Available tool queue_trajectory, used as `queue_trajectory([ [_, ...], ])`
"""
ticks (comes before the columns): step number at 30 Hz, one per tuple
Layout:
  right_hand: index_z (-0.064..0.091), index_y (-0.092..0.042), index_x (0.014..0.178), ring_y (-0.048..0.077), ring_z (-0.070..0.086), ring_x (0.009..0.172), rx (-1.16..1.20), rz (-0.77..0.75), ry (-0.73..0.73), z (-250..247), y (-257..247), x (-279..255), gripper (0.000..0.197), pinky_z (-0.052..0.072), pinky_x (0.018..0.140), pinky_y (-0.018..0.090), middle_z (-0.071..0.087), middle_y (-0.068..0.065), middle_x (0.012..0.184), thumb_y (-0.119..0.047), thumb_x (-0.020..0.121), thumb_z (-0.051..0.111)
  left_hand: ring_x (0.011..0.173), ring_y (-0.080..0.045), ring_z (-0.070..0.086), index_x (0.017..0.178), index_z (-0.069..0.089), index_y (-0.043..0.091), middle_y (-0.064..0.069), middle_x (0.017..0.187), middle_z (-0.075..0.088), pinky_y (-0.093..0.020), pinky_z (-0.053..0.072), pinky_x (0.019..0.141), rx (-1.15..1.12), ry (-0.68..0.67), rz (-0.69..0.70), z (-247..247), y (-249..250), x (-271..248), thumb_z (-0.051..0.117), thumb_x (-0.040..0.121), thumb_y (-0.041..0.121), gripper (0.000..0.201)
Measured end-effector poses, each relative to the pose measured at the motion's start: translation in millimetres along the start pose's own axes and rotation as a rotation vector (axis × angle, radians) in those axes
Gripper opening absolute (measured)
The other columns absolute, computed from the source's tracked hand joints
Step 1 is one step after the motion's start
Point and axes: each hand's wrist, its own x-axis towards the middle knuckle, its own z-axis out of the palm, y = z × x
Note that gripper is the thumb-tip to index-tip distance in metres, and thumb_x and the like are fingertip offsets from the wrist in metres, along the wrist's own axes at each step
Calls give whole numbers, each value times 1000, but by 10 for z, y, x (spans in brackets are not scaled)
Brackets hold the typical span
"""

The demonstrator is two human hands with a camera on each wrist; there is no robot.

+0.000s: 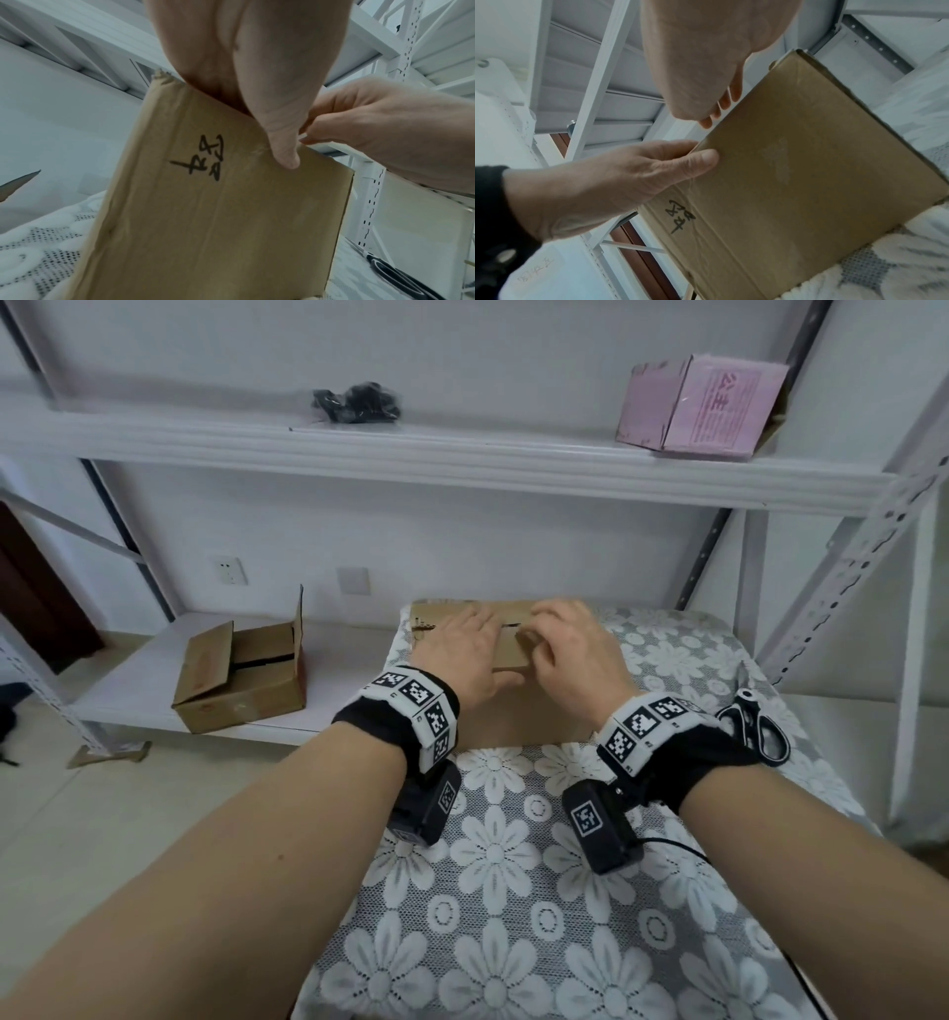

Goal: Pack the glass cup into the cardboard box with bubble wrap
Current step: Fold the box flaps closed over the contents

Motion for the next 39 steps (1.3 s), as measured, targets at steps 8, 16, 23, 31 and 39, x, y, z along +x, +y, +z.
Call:
queue_trajectory([
  [8,42,-15,136,24,39,132,-134,101,-340,37,60,377,41,25,112,41,46,6,143,-32,102,28,144,-22,21,149,24,13,-6,157,23,-33,17,116,-3,48,8,68,-50,-17,43,89,62,80],
  [16,16,-24,151,21,6,147,-176,150,-575,122,41,640,52,4,117,54,10,-2,160,-38,102,10,118,-26,34,141,34,13,-8,129,41,-37,32,107,85,47,-60,72,-18,134,46,68,83,102],
  [23,23,-23,148,22,22,142,-185,133,-537,160,64,600,51,5,114,60,27,2,154,-39,100,14,147,-33,-6,152,-1,15,-16,160,-4,-55,1,117,54,-289,-182,-33,-5,373,67,52,78,136],
  [31,28,-21,145,23,34,134,-184,100,-437,105,71,448,50,15,114,52,39,5,145,-39,100,17,142,-36,16,152,-2,23,-19,152,21,-55,9,117,99,-272,-129,-75,-13,338,65,54,78,131],
  [39,46,-15,132,21,42,128,-125,134,-268,-78,110,339,43,14,115,50,50,4,135,-31,101,21,124,-36,37,151,10,26,-17,134,42,-47,27,110,179,-152,-24,-189,98,269,63,55,79,121],
])
